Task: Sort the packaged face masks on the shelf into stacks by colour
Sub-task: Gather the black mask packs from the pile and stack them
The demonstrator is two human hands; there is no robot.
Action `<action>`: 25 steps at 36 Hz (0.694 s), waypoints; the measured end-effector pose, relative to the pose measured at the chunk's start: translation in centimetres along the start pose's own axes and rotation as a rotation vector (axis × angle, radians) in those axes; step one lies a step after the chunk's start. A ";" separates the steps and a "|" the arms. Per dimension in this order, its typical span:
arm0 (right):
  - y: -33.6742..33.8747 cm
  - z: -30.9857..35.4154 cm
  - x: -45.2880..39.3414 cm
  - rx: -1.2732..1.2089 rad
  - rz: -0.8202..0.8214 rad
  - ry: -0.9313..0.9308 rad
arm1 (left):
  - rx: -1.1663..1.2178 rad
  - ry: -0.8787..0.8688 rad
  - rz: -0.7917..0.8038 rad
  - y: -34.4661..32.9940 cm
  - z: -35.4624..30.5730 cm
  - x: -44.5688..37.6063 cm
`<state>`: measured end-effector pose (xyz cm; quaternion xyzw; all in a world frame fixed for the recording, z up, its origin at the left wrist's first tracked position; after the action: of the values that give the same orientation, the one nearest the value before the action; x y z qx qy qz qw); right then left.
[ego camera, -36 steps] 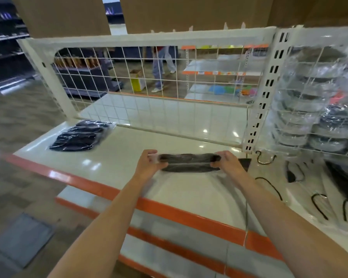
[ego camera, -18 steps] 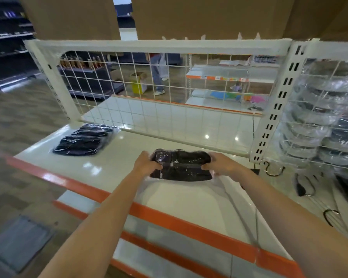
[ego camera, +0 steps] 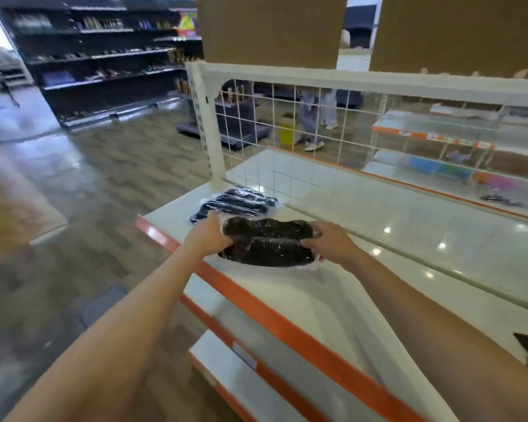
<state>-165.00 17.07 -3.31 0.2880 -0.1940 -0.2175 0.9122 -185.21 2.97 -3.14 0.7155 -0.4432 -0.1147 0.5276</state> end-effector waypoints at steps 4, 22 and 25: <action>-2.7 1.9 -4.7 -0.054 -0.022 0.013 | -0.010 0.081 -0.067 2.9 3.7 -1.1; -12.6 2.9 -18.3 0.205 -0.243 -0.251 | -0.430 0.007 0.172 3.8 9.6 -6.9; -11.7 3.3 -18.2 0.340 -0.310 -0.252 | -0.438 -0.004 0.174 3.5 9.2 -7.1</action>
<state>-185.07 16.22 -12.13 0.4340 -0.2937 -0.3530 0.7751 -196.93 2.16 -6.07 0.5427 -0.4689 -0.1638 0.6773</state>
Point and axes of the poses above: each hand's wrist, its own x-axis away from the middle knuckle, its own y-axis out of the back of the hand, z = x × y, the point moved 1 cm from there along -x, towards the middle knuckle, and after that the axes turned 14 degrees about z, right-handed, at the moved point
